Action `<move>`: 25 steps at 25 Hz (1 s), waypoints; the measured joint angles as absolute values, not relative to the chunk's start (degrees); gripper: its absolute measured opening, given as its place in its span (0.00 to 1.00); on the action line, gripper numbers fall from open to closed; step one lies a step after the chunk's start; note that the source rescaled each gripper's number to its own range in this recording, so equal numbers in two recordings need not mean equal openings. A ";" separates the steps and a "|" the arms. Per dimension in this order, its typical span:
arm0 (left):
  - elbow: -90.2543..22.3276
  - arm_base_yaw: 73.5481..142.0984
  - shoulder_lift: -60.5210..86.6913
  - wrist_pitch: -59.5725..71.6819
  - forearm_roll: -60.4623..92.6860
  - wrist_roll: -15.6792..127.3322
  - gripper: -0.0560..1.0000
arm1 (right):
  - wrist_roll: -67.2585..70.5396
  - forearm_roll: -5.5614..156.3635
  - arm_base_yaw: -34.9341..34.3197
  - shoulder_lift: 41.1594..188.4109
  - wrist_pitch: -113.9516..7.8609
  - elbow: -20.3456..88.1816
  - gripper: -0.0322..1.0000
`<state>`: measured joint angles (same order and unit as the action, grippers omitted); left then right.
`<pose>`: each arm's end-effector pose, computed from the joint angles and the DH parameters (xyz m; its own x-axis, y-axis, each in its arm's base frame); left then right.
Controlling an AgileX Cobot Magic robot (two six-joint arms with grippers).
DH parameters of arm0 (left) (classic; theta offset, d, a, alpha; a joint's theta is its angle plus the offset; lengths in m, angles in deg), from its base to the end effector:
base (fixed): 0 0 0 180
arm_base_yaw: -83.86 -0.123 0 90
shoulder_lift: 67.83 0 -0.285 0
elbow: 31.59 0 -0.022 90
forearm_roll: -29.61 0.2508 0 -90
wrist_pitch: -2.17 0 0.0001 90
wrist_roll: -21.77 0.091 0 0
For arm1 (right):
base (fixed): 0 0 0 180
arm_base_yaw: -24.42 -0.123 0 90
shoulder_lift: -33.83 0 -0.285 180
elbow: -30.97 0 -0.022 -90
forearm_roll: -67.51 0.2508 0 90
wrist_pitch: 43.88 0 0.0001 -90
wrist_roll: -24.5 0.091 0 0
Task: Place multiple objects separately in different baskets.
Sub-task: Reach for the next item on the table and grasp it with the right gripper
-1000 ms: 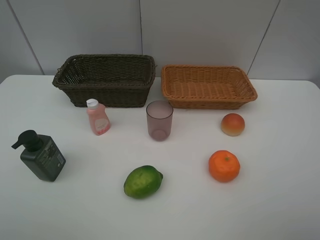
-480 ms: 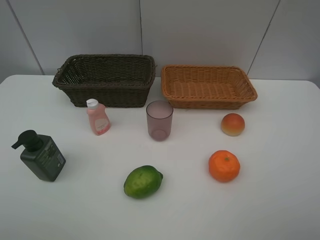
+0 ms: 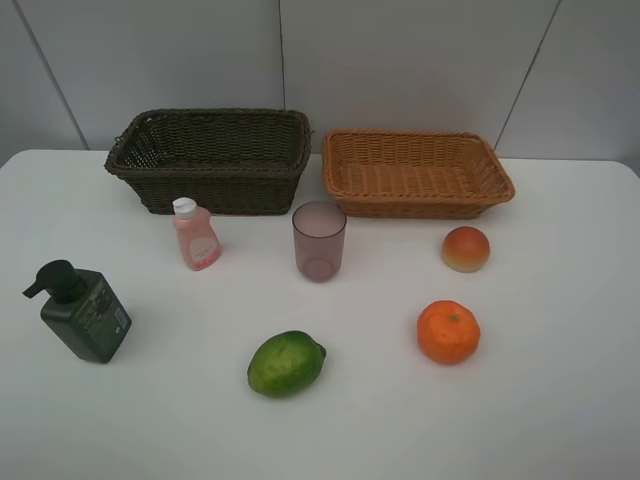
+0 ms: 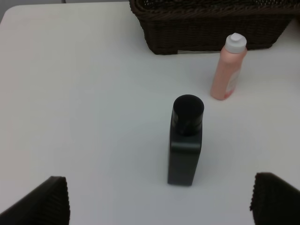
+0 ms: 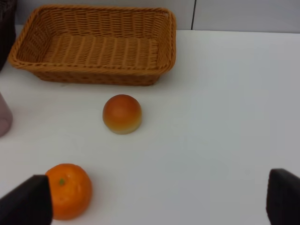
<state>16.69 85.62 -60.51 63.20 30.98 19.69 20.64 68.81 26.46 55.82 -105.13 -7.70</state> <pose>-0.0068 0.0021 0.2783 -0.4481 -0.0110 -0.8939 0.0009 0.9999 -0.0127 0.0208 0.0011 0.3236 -0.5284 -0.0376 -0.8482 -0.0111 0.9992 -0.0374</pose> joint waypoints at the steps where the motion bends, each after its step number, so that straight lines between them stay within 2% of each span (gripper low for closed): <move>1: 16.69 85.62 -60.51 63.20 30.98 19.69 1.00 | 20.64 68.19 26.46 58.63 -105.06 -5.52 0.97; 7: 16.69 85.62 -60.51 63.20 30.98 19.69 1.00 | 20.64 65.96 26.46 77.59 -102.49 2.92 0.97; 12: 16.69 85.62 -60.51 63.20 30.98 19.69 1.00 | 20.64 72.30 26.11 91.34 -98.98 4.24 0.97; 20: 16.69 85.62 -60.51 63.20 30.98 19.69 1.00 | 20.64 73.46 15.62 111.18 -97.27 4.79 0.97; 25: 16.69 85.62 -60.51 63.20 30.98 19.69 1.00 | 20.64 73.40 12.27 121.42 -93.05 8.34 0.97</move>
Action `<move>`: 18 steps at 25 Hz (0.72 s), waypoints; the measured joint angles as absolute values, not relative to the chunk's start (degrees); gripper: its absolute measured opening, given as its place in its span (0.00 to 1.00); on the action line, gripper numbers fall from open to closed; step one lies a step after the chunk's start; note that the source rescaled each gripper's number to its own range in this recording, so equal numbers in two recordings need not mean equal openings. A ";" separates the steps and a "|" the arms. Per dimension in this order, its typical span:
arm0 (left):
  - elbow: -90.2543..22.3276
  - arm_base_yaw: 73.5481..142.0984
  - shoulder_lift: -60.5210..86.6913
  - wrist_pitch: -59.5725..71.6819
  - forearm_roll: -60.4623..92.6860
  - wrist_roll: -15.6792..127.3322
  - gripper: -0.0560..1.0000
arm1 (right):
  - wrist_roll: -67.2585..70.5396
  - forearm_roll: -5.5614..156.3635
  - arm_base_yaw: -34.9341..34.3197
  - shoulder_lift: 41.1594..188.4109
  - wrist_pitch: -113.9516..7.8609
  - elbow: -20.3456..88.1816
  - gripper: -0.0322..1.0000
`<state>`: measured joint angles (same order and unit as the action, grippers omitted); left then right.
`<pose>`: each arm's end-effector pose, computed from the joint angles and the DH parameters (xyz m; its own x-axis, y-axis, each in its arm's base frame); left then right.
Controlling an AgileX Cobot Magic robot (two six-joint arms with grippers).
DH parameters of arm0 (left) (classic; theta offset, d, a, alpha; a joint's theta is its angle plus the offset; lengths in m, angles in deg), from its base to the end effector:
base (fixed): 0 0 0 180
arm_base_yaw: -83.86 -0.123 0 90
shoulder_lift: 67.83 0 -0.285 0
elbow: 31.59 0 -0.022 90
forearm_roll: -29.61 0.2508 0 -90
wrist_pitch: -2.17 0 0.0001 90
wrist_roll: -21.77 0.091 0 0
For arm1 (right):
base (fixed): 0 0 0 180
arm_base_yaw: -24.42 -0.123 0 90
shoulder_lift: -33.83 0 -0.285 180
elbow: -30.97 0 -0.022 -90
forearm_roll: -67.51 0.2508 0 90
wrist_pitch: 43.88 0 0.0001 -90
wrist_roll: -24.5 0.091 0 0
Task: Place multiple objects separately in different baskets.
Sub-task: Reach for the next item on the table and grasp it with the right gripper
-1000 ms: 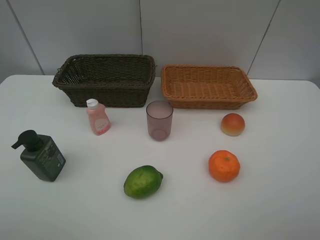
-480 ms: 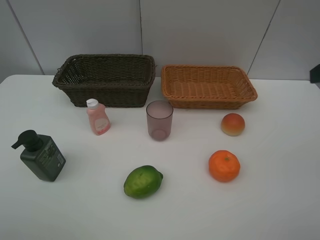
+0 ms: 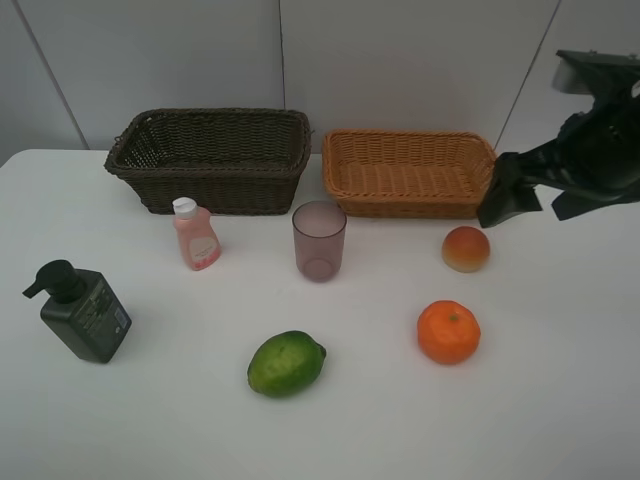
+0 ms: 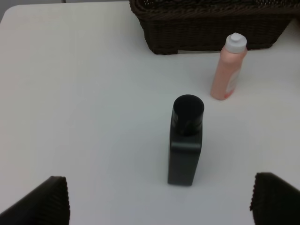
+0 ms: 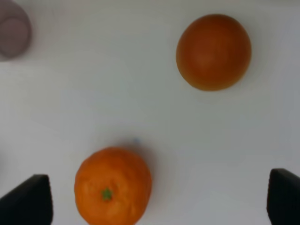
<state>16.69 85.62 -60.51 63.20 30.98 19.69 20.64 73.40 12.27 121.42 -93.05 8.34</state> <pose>-0.0068 0.0021 0.2783 -0.4481 -0.0110 -0.8939 0.0009 0.9999 -0.0127 0.2556 0.0623 0.2568 -0.9141 -0.1968 -0.3545 -0.2368 0.9689 0.0726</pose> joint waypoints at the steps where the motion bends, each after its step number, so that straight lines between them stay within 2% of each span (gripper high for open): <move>1: 16.69 85.62 -60.51 63.20 30.98 19.69 1.00 | 20.69 73.40 11.90 122.98 -92.23 8.97 0.97; 13: 16.69 85.62 -60.51 63.20 30.98 19.69 1.00 | 25.99 70.23 11.77 136.12 -79.06 9.87 0.97; 18: 16.69 85.62 -60.51 63.20 30.98 19.69 1.00 | 33.47 65.72 11.77 139.82 -73.32 10.00 0.97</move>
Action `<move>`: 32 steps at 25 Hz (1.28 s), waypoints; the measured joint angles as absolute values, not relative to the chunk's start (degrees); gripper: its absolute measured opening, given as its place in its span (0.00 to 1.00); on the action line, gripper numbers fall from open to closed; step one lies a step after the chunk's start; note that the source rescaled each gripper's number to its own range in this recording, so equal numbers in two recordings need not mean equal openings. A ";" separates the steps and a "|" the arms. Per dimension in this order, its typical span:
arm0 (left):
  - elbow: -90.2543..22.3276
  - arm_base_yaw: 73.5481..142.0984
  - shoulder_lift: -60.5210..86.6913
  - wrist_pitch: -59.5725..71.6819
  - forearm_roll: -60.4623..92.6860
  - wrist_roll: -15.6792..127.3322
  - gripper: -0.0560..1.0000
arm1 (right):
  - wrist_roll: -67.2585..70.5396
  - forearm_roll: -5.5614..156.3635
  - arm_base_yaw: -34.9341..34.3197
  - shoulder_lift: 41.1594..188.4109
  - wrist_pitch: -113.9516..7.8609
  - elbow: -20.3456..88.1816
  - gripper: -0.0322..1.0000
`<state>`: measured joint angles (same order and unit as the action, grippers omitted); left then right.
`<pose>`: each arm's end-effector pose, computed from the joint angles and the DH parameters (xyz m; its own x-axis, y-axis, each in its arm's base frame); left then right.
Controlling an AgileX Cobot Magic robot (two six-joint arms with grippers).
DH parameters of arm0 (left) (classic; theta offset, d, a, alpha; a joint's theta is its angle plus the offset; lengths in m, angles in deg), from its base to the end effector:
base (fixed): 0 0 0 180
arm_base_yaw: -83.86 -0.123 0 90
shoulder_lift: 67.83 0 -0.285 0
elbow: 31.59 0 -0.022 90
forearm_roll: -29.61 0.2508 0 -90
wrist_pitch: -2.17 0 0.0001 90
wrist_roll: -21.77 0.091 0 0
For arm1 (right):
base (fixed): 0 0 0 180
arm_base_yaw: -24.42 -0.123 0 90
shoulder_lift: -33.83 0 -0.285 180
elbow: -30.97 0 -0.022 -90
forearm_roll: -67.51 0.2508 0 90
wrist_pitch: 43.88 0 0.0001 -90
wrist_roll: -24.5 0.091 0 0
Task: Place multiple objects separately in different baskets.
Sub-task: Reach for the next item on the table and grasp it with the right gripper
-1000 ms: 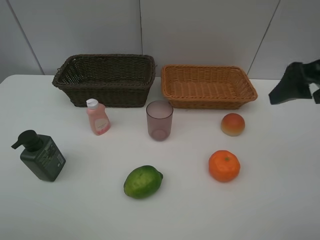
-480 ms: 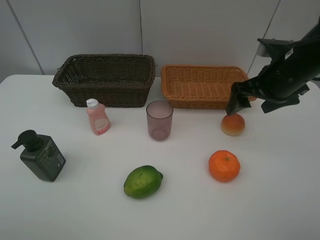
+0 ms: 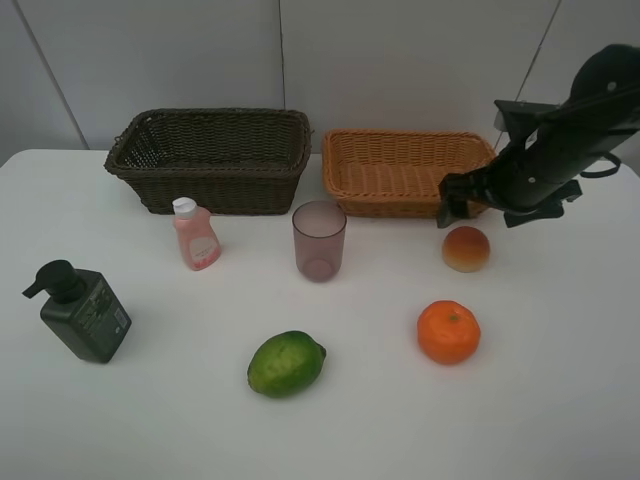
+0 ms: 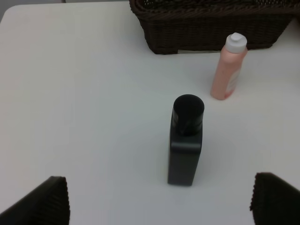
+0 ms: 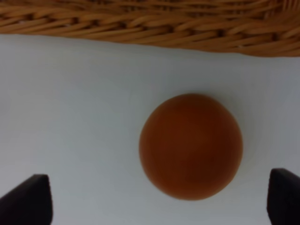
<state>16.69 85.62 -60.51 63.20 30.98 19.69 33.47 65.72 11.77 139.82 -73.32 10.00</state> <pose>-0.0068 0.0021 0.2783 -0.4481 -0.0110 -0.8939 0.0009 0.9999 -0.0127 0.3208 0.0706 0.1803 -0.9140 -0.0730 -0.3990 -0.0959 0.9947 0.0377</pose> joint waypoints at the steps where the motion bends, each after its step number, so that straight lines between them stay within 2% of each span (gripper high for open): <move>1: 16.69 85.62 -60.51 63.20 30.98 19.69 1.00 | 34.53 64.00 11.77 140.45 -72.68 10.00 0.98; 8: 16.69 85.62 -60.51 63.20 30.98 19.69 1.00 | 39.48 56.50 11.77 144.68 -69.45 10.10 1.00; 30: 16.69 85.62 -60.51 63.19 30.98 19.69 1.00 | 39.92 55.02 11.77 153.03 -62.60 10.15 1.00; 32: 16.69 85.62 -60.51 63.19 30.98 19.69 1.00 | 39.92 54.84 11.77 153.23 -62.51 10.21 0.96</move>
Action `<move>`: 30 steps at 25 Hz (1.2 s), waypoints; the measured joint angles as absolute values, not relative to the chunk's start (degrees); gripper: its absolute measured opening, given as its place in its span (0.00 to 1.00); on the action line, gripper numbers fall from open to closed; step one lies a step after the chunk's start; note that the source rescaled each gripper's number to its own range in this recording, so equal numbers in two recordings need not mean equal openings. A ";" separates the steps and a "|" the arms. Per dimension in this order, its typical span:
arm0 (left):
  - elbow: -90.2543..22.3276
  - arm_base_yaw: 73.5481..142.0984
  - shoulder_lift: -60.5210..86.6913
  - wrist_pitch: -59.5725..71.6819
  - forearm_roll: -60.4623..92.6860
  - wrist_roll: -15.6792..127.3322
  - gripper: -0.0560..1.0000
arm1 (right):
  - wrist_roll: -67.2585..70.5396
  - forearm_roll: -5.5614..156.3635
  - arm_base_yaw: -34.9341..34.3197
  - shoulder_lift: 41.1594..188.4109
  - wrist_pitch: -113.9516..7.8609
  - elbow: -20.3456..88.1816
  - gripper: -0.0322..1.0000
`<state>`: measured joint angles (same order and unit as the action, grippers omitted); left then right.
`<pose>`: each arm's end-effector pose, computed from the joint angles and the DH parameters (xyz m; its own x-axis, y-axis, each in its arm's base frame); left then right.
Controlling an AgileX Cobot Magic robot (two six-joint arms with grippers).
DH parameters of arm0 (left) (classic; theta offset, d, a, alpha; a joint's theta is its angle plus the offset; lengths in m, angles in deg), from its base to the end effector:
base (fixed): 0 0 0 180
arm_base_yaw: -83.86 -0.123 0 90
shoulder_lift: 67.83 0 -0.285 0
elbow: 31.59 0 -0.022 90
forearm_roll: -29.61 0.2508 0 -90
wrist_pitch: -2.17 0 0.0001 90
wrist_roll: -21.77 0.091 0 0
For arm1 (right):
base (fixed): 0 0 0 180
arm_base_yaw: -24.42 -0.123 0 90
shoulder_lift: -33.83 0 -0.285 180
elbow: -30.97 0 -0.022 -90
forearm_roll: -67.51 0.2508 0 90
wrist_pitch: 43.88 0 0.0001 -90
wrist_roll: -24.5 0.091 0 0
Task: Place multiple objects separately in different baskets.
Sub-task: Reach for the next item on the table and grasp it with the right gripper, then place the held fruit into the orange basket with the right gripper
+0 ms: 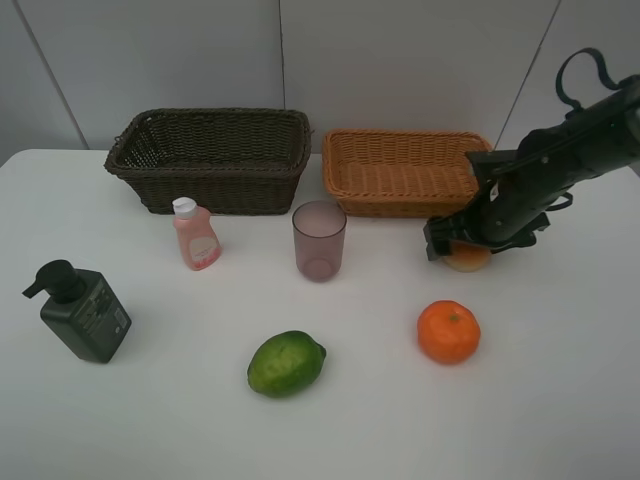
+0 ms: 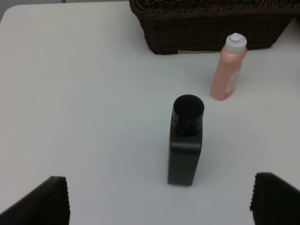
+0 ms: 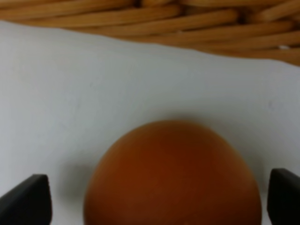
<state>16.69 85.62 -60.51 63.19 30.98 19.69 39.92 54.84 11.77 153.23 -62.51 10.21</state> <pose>-0.0068 0.0021 0.2783 -0.4479 -0.0110 -0.8940 0.0009 0.9999 -0.0127 0.3437 0.0706 0.1084 -0.9168 -0.1453 -0.3719 -0.1392 0.9893 -0.0432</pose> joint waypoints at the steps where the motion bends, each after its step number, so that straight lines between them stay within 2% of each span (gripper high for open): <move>1: 16.69 85.62 -60.51 63.19 30.98 19.69 1.00 | 39.92 54.71 11.77 153.23 -62.46 10.21 0.90; 3: 16.69 85.62 -60.51 63.19 30.98 19.69 1.00 | 39.92 54.29 11.77 153.23 -62.46 10.21 0.70; 4: 16.69 85.62 -60.51 63.19 30.98 19.69 1.00 | 39.92 54.05 11.77 153.23 -62.52 10.21 0.53; 6: 16.69 85.62 -60.51 63.19 30.98 19.69 1.00 | 39.92 53.92 11.77 153.23 -62.64 10.21 0.08; 7: 16.69 85.62 -60.51 63.19 30.98 19.69 1.00 | 39.92 53.78 11.77 153.23 -62.77 10.21 0.03; 25: 16.69 85.62 -60.51 63.19 30.98 19.69 1.00 | 39.92 53.67 11.77 153.23 -63.03 10.34 0.03; 30: 16.69 85.62 -60.51 63.19 30.98 19.69 1.00 | 39.92 54.68 11.82 152.10 -69.89 13.70 0.03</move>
